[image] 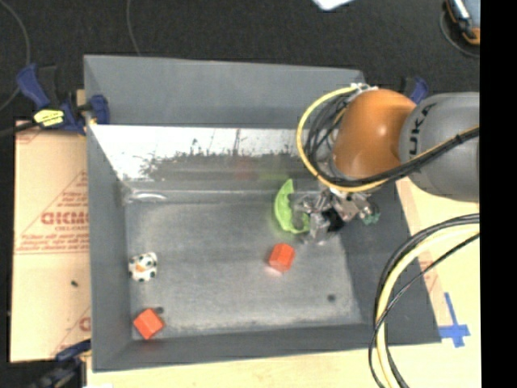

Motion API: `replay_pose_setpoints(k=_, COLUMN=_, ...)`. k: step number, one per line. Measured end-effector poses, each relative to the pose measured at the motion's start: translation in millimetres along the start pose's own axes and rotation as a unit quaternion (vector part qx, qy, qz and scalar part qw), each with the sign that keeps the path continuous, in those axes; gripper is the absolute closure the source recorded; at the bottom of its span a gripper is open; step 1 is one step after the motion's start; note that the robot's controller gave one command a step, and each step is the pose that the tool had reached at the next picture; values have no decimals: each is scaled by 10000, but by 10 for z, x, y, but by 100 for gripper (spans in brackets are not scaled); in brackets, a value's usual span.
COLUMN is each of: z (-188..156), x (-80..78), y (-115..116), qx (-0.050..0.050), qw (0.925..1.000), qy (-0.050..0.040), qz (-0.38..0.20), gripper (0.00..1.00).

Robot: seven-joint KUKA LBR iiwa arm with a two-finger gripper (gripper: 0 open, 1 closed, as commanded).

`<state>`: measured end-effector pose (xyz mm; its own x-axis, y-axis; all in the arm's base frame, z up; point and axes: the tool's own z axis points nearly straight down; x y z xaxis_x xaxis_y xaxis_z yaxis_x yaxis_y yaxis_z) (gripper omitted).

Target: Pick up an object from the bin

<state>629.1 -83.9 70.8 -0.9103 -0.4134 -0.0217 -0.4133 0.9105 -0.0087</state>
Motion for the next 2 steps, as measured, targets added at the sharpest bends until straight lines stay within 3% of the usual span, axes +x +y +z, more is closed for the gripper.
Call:
replay_pose_setpoints(k=1, z=0, x=0, y=0, qx=-1, qw=10000, qy=0, qz=7, gripper=100)
replay_pose_setpoints(k=2, z=-741, x=-132, y=-12, qx=14, qw=10000, qy=-22, qz=80, gripper=100)
